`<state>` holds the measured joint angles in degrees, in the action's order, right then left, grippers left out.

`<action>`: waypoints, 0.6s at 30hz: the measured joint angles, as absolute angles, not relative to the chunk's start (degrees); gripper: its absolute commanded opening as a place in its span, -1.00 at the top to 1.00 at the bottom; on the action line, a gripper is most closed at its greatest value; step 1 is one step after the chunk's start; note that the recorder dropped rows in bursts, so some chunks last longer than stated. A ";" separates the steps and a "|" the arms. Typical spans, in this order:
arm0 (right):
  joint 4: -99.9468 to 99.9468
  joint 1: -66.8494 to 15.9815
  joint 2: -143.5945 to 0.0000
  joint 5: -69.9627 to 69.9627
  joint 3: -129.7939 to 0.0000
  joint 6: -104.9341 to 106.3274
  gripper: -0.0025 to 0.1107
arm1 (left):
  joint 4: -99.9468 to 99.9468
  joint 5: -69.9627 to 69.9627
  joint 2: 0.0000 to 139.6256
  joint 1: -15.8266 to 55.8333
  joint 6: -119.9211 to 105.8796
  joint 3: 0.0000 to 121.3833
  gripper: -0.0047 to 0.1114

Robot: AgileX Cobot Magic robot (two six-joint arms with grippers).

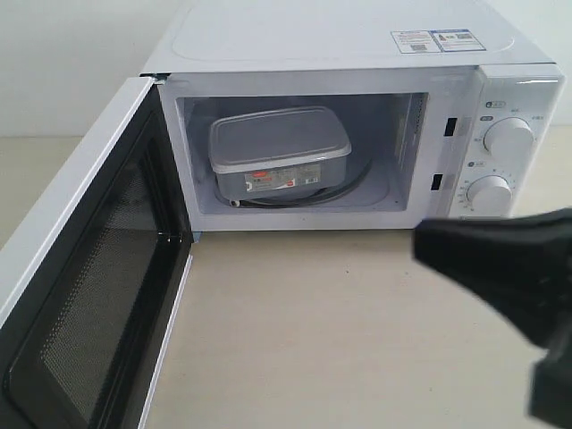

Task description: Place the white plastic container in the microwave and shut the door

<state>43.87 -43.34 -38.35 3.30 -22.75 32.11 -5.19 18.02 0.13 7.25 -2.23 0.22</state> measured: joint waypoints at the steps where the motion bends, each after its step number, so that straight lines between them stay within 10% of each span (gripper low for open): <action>1: 43.87 -41.35 -35.47 3.99 -22.75 31.41 0.96 | -5.19 18.02 0.13 7.25 -2.23 0.22 0.85; 18: 43.74 -11.59 -6.50 14.79 -22.75 29.54 0.96 | -5.19 18.02 0.13 7.25 -2.23 0.22 0.85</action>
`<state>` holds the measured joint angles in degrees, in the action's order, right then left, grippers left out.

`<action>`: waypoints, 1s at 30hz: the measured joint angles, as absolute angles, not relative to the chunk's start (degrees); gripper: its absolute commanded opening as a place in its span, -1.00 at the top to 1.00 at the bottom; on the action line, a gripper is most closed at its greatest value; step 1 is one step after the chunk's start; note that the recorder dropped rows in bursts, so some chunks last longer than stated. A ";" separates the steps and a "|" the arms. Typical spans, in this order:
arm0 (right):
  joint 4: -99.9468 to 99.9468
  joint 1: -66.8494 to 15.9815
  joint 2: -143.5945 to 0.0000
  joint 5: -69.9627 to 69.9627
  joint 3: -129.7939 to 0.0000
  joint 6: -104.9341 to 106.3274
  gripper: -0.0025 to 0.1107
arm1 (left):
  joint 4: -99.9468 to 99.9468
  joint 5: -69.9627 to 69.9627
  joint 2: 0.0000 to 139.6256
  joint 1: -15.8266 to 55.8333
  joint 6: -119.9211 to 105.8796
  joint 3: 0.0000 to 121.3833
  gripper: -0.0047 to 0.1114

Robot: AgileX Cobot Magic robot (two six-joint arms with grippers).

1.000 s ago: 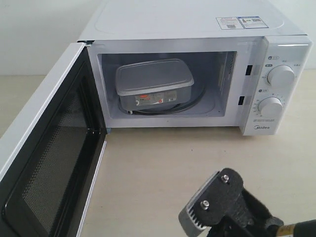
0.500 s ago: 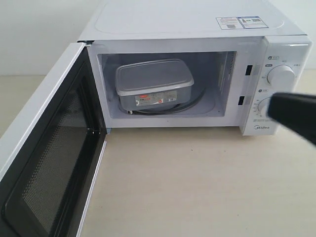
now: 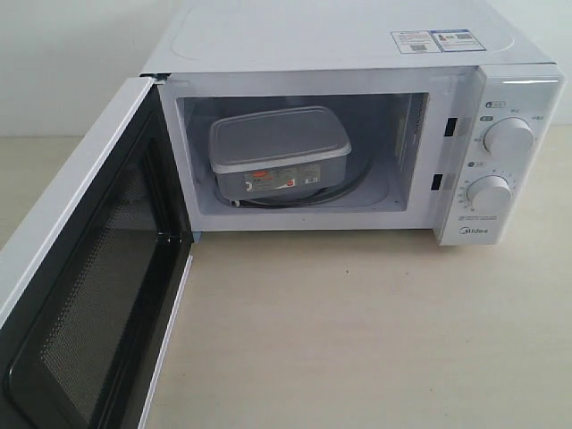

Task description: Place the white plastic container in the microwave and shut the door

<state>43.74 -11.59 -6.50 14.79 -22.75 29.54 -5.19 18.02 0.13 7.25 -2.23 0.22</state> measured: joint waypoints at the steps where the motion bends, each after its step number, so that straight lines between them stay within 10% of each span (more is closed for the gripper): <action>1: 43.58 -10.79 -5.99 15.62 -22.75 29.54 0.96 | -5.19 18.02 0.13 7.25 -2.23 0.22 0.85; 30: 26.10 -8.67 -3.39 17.14 -18.80 16.63 0.96 | -5.19 18.02 0.13 7.25 -2.23 0.22 0.85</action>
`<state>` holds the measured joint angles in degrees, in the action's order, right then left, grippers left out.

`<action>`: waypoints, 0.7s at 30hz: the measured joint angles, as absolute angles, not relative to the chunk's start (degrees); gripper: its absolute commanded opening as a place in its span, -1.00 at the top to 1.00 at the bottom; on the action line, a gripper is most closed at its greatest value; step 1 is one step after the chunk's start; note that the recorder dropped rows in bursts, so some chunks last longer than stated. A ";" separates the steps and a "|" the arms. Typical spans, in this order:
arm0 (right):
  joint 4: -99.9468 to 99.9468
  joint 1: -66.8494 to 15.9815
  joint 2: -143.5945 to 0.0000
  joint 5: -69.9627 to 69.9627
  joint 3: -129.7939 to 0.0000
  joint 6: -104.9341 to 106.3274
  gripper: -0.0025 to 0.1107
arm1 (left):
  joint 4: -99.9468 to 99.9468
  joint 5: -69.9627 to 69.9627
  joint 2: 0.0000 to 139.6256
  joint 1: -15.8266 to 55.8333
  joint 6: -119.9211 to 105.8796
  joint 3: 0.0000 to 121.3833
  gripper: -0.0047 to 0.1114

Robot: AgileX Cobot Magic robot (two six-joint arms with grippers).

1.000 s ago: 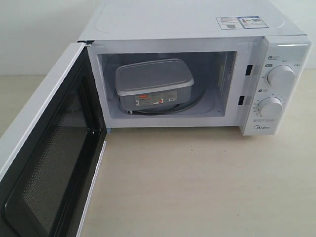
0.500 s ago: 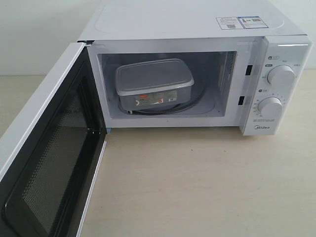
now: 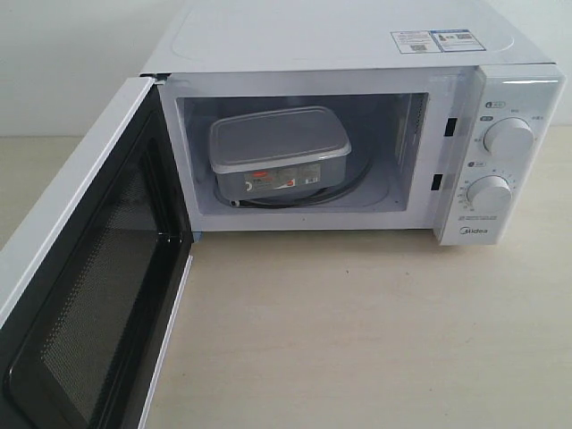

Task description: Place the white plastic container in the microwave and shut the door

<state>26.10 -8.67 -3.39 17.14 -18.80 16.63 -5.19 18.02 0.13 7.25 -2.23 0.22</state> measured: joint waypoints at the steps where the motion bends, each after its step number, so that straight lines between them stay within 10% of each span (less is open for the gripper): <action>1: 24.07 -8.67 -2.59 16.13 -17.43 15.26 0.96 | -5.19 18.02 0.13 7.25 -2.23 0.22 0.85; 21: 6.28 -8.67 -0.32 5.53 -0.28 1.35 0.96 | -5.19 18.02 0.13 7.25 -2.23 0.22 0.85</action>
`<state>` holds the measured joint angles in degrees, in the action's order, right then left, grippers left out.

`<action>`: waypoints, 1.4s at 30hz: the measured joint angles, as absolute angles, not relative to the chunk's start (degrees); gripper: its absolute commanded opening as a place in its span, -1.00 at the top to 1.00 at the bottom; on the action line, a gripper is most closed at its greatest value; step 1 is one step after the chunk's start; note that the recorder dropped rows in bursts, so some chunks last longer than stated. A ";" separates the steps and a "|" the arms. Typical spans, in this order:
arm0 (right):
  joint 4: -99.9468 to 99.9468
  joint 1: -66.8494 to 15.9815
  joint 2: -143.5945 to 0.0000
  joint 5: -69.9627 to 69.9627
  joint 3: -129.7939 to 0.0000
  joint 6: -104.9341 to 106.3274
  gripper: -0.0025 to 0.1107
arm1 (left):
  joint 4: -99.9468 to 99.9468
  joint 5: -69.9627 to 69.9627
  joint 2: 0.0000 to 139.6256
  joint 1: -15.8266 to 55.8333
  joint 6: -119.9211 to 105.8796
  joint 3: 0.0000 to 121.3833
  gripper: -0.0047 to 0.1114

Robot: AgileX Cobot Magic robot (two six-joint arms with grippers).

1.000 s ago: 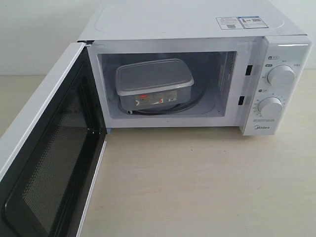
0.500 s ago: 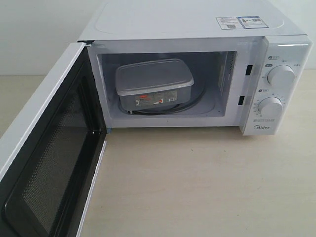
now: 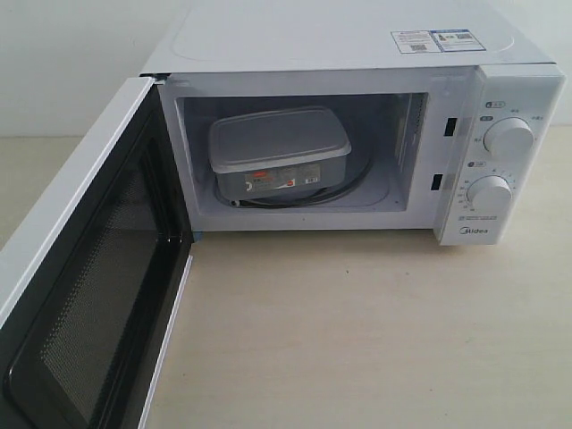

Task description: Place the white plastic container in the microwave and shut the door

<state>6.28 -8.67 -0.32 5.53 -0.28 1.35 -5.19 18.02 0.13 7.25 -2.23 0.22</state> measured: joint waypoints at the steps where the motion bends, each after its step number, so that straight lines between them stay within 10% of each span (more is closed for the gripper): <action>1: 5.78 -8.67 -0.32 6.79 -0.28 1.35 0.96 | -5.19 18.02 0.13 7.25 -2.23 0.22 0.85; 42: 1.62 -5.30 -0.32 20.23 0.01 1.24 0.96 | -5.19 18.02 0.13 7.25 -2.23 0.22 0.85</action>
